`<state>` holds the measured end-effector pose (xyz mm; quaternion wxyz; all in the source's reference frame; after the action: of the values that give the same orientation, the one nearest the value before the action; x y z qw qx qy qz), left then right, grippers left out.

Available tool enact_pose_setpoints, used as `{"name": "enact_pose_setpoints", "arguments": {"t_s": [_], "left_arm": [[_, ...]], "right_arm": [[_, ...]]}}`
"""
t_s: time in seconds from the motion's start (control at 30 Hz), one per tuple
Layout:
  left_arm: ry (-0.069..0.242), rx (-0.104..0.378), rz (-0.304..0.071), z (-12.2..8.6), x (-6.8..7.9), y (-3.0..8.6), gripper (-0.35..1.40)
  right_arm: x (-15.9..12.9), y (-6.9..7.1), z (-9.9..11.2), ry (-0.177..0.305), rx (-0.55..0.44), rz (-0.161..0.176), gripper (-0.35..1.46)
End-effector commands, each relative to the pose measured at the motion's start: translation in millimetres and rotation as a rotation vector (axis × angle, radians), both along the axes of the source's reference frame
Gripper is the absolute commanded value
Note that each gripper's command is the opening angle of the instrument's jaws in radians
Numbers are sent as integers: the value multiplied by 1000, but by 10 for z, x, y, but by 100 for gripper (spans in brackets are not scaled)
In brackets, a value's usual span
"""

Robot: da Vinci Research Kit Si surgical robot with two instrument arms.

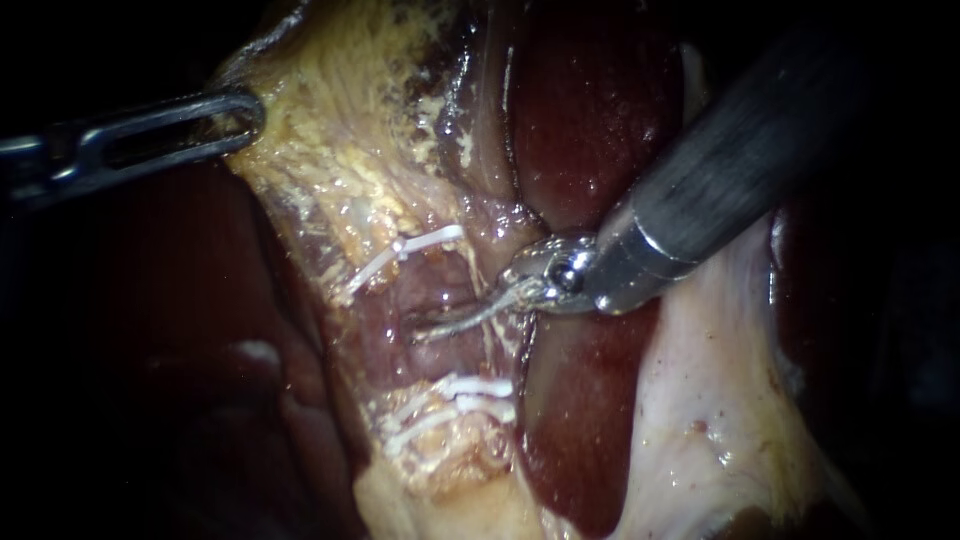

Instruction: Go back from the cut right tube

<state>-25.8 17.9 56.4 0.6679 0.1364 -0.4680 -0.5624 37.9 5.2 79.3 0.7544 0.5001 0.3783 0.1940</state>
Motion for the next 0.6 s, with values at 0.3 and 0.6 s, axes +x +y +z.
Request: {"name": "enact_pose_setpoints", "arguments": {"t_s": [0.3, 0.6], "left_arm": [[0, 0, -1, -1, 0, -1, -35], [1, -1, -2, 0, 0, -2, -35]], "right_arm": [[-6, -6, -8, -9, -32, 22, 111], [-32, -22, -31, 151, -465, 39, 143]]}}
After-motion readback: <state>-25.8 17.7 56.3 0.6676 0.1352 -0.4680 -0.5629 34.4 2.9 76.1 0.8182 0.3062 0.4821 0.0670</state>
